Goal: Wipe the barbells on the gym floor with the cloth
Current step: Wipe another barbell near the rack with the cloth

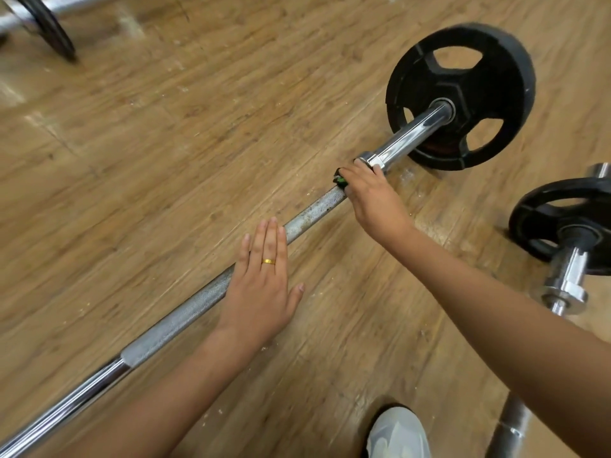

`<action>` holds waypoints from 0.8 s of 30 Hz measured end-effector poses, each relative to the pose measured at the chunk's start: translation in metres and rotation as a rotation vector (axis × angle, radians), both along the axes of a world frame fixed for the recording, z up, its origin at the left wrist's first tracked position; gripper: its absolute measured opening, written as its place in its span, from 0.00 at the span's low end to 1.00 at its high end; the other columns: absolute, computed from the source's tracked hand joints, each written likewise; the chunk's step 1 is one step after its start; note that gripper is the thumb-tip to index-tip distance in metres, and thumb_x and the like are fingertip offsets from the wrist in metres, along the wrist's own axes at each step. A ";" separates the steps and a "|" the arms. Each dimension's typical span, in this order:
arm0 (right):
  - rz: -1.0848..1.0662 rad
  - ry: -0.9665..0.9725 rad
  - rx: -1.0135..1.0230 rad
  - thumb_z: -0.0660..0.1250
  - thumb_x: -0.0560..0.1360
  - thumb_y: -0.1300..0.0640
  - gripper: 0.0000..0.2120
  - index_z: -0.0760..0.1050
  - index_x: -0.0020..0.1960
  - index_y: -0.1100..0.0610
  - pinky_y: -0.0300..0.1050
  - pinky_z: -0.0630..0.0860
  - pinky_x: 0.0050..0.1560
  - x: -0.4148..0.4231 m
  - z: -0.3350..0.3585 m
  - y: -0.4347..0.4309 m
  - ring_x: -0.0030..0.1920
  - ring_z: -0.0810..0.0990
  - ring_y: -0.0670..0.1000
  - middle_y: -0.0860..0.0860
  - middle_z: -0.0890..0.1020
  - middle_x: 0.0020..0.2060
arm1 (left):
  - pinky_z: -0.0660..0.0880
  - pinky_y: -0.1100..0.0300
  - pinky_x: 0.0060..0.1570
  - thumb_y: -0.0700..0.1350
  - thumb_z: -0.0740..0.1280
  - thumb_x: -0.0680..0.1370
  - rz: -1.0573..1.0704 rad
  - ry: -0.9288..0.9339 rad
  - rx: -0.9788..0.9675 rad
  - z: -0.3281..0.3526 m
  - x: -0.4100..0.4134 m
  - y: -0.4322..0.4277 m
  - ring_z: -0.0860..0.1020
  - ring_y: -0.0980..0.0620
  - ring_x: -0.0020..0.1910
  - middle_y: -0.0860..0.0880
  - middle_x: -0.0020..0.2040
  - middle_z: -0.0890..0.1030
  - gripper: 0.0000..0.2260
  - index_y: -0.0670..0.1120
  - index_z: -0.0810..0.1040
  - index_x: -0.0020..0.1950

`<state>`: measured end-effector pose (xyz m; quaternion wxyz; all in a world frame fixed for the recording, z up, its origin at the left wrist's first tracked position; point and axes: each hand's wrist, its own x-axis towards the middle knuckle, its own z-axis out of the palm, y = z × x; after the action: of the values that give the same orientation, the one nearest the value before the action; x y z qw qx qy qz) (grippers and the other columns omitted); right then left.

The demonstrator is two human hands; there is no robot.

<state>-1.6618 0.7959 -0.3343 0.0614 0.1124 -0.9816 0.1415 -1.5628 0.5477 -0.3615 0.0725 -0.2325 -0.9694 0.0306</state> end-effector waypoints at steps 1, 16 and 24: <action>-0.031 0.000 -0.017 0.58 0.83 0.64 0.18 0.72 0.71 0.65 0.65 0.57 0.76 0.000 0.001 -0.005 0.75 0.67 0.61 0.59 0.76 0.69 | 0.45 0.41 0.79 0.62 0.54 0.82 0.001 -0.004 0.010 0.000 -0.002 -0.001 0.43 0.38 0.81 0.34 0.81 0.44 0.41 0.33 0.44 0.80; 0.084 -0.092 -0.065 0.59 0.83 0.66 0.19 0.70 0.73 0.66 0.59 0.53 0.77 -0.004 0.008 -0.043 0.75 0.65 0.61 0.59 0.72 0.72 | 0.43 0.43 0.79 0.60 0.52 0.83 -0.016 0.028 -0.027 -0.001 -0.012 -0.026 0.44 0.39 0.81 0.34 0.81 0.44 0.38 0.34 0.46 0.81; 0.036 -0.134 -0.031 0.56 0.84 0.64 0.19 0.69 0.73 0.64 0.56 0.53 0.78 -0.038 0.015 -0.022 0.74 0.66 0.59 0.57 0.72 0.72 | 0.42 0.40 0.78 0.62 0.53 0.82 0.055 -0.021 -0.026 0.000 -0.016 -0.028 0.41 0.39 0.81 0.36 0.81 0.40 0.41 0.36 0.40 0.80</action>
<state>-1.6997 0.7743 -0.3196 -0.0051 0.1191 -0.9791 0.1648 -1.5788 0.5196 -0.3613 0.0583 -0.2073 -0.9756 0.0427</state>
